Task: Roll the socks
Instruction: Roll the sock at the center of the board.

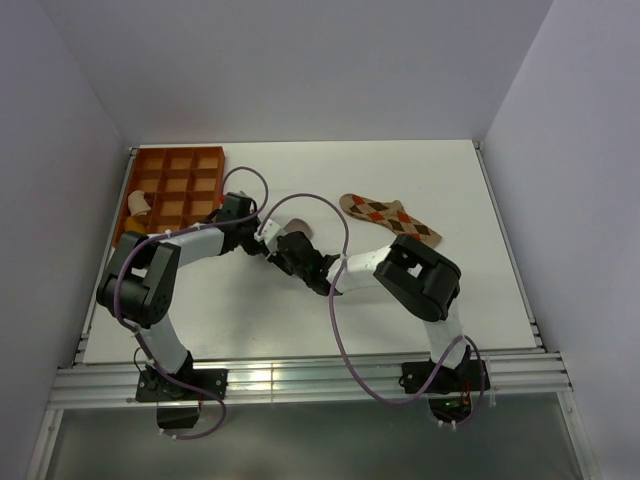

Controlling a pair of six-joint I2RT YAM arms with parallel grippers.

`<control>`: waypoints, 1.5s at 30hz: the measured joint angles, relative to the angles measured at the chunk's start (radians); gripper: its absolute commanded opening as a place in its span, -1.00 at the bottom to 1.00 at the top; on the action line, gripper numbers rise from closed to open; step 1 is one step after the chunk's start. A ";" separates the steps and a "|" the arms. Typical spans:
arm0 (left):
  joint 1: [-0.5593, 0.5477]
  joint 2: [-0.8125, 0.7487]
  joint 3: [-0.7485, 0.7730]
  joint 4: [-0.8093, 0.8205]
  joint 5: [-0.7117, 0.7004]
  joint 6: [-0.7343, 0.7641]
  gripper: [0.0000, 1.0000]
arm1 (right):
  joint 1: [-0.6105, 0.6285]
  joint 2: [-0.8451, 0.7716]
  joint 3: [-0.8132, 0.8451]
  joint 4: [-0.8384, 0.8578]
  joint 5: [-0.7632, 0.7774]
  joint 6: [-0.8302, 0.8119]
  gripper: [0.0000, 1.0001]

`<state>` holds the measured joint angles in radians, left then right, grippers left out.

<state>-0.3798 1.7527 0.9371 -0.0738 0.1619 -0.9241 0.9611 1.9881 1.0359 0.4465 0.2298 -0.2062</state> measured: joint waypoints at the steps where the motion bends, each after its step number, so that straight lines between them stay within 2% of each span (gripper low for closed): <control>1: 0.001 0.000 -0.001 0.001 0.000 -0.001 -0.99 | 0.000 0.000 0.002 -0.004 0.001 0.000 -0.48; 3: 0.003 0.000 -0.003 0.003 0.002 -0.005 -0.96 | 0.000 0.000 0.006 -0.013 -0.001 0.000 -0.61; 4: 0.003 -0.001 -0.007 0.009 0.003 -0.007 -0.86 | 0.000 0.000 0.009 -0.018 -0.002 0.000 -0.73; 6: 0.005 -0.006 -0.020 0.026 0.004 -0.013 -0.71 | -0.001 0.000 0.013 -0.029 -0.006 0.001 -0.82; 7: 0.007 -0.011 -0.032 0.041 0.004 -0.019 -0.54 | -0.002 0.000 0.016 -0.035 -0.011 0.002 -0.87; 9: 0.014 -0.022 -0.057 0.063 0.005 -0.032 -0.35 | -0.011 0.000 0.026 -0.050 -0.041 0.007 -0.91; 10: 0.020 -0.029 -0.072 0.076 0.005 -0.040 -0.14 | -0.017 0.000 0.028 -0.053 -0.061 0.011 -0.96; 11: 0.025 -0.039 -0.089 0.085 0.002 -0.048 -0.05 | -0.024 0.000 0.031 -0.058 -0.081 0.016 -0.99; 13: 0.037 -0.058 -0.118 0.100 0.000 -0.068 0.16 | -0.041 -0.002 0.036 -0.066 -0.126 0.033 -1.00; 19: 0.068 -0.156 -0.209 0.127 -0.002 -0.118 0.53 | -0.095 -0.002 0.057 -0.091 -0.285 0.088 -1.00; 27: 0.102 -0.291 -0.341 0.159 -0.045 -0.149 0.54 | -0.196 0.037 0.183 -0.263 -0.573 0.195 -1.00; 33: 0.103 -0.383 -0.445 0.220 -0.059 -0.154 0.51 | -0.271 0.165 0.418 -0.488 -0.813 0.252 -1.00; 39: 0.103 -0.395 -0.509 0.320 -0.054 -0.171 0.49 | -0.293 0.235 0.541 -0.637 -0.919 0.265 -1.00; 45: 0.103 -0.370 -0.561 0.469 -0.053 -0.204 0.47 | -0.291 0.256 0.578 -0.712 -0.973 0.270 -1.00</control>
<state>-0.2771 1.3823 0.3759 0.3954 0.1089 -1.1278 0.6704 2.2436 1.6138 -0.2653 -0.7433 0.0635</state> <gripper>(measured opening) 0.740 0.333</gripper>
